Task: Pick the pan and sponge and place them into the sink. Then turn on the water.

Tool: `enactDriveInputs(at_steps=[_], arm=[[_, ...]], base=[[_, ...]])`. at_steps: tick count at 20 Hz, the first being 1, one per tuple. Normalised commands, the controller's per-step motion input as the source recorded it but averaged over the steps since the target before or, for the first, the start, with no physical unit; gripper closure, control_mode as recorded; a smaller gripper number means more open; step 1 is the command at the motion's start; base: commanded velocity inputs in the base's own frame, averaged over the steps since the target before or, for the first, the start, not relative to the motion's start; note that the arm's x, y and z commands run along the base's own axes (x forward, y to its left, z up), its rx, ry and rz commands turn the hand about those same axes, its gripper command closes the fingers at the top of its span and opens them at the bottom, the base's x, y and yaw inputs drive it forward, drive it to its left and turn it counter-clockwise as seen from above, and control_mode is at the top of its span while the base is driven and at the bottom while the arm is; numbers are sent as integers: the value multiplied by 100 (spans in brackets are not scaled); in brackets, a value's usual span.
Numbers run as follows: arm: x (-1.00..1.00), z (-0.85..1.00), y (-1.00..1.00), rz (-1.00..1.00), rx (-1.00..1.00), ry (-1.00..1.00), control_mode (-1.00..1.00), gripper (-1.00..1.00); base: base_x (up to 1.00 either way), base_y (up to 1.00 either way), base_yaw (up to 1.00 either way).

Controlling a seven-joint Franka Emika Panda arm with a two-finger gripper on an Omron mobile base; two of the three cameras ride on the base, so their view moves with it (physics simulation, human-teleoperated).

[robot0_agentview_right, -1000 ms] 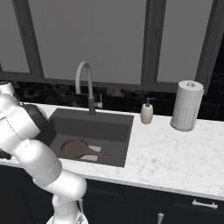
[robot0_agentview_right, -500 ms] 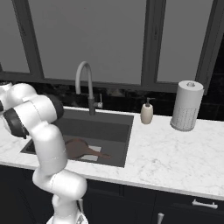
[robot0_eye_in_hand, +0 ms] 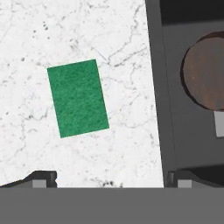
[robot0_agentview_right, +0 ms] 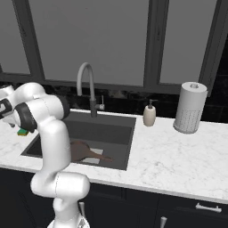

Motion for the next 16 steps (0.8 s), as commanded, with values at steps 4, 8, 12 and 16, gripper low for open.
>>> enactDriveInputs(at_steps=[4, 8, 12, 16], arm=[[16, -7, 0, 0, 0, 0, -100, -100], [9, -22, 0, 0, 0, -1, -100, -100], [2, -24, 0, 0, 0, -5, -100, -100], [3, -26, 0, 0, 0, -4, -100, -100]], base=[[0, 0, 0], [0, 0, 0], [0, 0, 0], [0, 0, 0]])
